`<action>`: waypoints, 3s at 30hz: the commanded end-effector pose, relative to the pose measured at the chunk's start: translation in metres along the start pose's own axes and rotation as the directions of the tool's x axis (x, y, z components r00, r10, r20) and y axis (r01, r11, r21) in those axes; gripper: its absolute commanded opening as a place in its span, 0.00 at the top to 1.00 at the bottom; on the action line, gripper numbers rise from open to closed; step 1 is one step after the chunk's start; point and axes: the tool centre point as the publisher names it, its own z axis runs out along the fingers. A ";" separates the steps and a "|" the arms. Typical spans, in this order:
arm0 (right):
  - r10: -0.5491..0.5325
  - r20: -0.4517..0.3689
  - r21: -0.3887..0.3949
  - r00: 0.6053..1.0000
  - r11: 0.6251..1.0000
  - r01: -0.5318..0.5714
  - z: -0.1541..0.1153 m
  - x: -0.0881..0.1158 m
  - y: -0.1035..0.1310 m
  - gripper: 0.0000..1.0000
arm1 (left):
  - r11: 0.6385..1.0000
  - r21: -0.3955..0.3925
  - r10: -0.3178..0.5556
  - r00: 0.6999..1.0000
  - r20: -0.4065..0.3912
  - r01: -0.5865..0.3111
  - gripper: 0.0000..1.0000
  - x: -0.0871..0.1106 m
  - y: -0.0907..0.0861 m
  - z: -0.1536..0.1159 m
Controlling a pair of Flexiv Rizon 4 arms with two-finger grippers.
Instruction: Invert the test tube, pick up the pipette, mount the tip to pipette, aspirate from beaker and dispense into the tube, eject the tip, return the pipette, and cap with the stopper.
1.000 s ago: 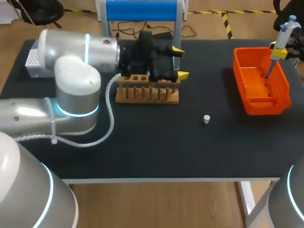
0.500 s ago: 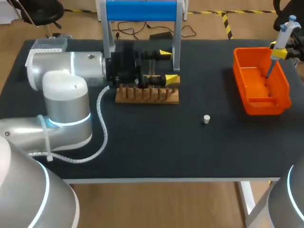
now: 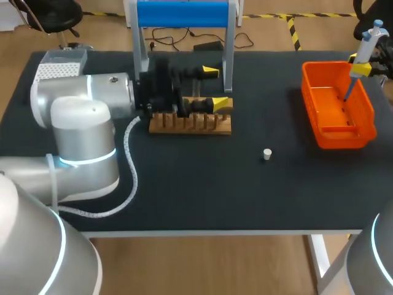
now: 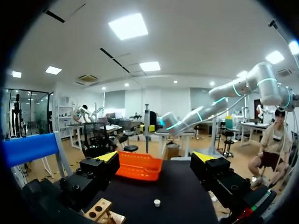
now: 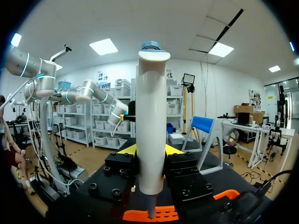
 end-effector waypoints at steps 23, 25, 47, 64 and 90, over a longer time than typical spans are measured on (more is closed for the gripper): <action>0.001 -0.004 0.001 1.000 1.000 -0.001 -0.001 -0.001 0.000 1.00 | 0.999 -0.035 -0.011 1.000 0.024 0.012 0.00 0.002 -0.002 -0.020; 0.001 -0.004 0.001 1.000 1.000 -0.001 -0.001 -0.001 0.000 1.00 | 0.999 -0.036 -0.012 1.000 0.024 0.013 0.00 0.002 -0.002 -0.022; 0.001 -0.004 0.001 1.000 1.000 -0.001 -0.001 -0.001 0.000 1.00 | 0.999 -0.042 -0.009 0.999 0.037 0.010 0.00 0.003 -0.001 -0.032; 0.001 -0.004 0.001 1.000 1.000 -0.001 -0.001 -0.001 0.000 1.00 | 0.999 -0.042 -0.009 0.999 0.037 0.010 0.00 0.003 -0.001 -0.032; -0.068 0.044 0.060 0.997 0.996 0.066 0.115 0.045 0.036 1.00 | 0.999 -0.042 -0.009 0.999 0.037 0.010 0.00 0.003 -0.001 -0.032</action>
